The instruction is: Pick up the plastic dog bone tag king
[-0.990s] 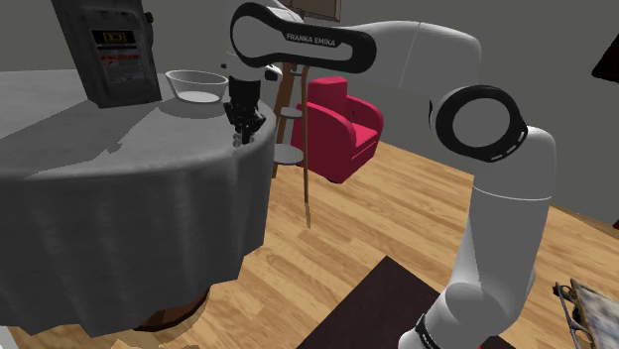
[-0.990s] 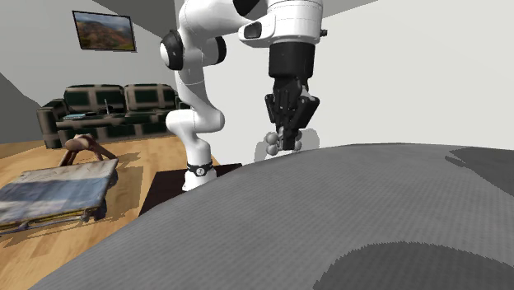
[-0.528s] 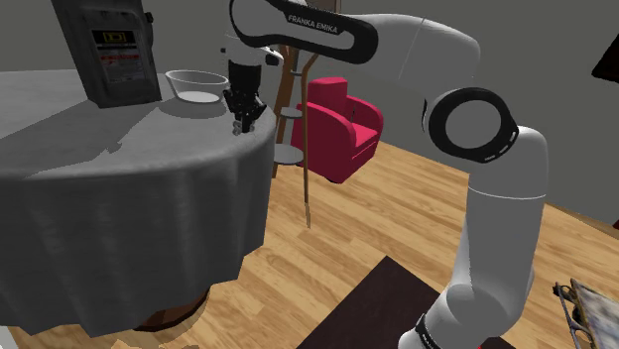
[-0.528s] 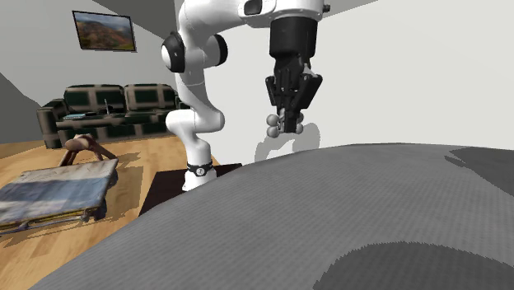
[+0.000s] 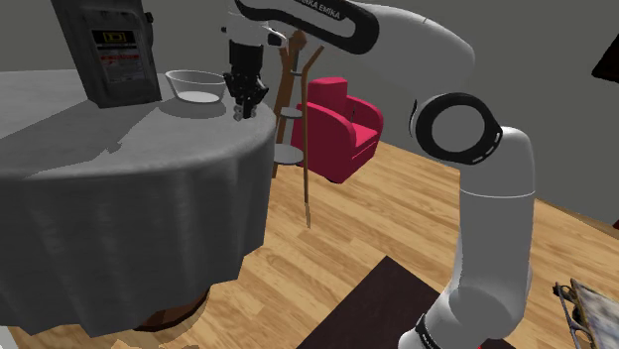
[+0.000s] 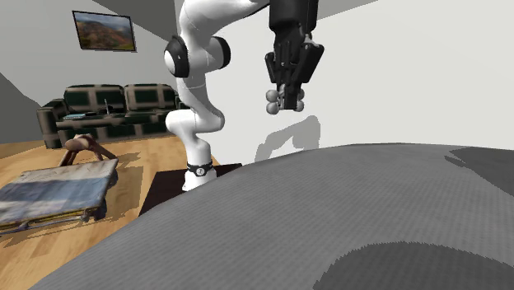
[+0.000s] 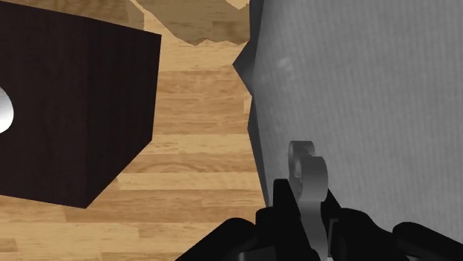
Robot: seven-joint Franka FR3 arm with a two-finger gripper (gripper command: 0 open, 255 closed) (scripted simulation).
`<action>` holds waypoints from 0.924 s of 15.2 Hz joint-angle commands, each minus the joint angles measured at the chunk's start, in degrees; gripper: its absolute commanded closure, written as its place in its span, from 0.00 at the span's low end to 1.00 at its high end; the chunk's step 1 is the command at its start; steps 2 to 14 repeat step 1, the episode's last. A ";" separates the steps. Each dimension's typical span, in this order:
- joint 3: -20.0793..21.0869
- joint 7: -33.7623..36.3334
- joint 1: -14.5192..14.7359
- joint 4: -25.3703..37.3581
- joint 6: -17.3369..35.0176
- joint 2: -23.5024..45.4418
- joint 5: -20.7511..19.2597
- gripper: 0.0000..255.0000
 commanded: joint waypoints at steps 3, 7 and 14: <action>-0.03 0.04 0.39 1.19 -0.83 0.41 -0.22 1.00; -0.03 0.04 0.39 1.19 -0.83 0.41 -0.22 1.00; -0.03 0.04 0.39 1.19 -0.83 0.41 -0.22 1.00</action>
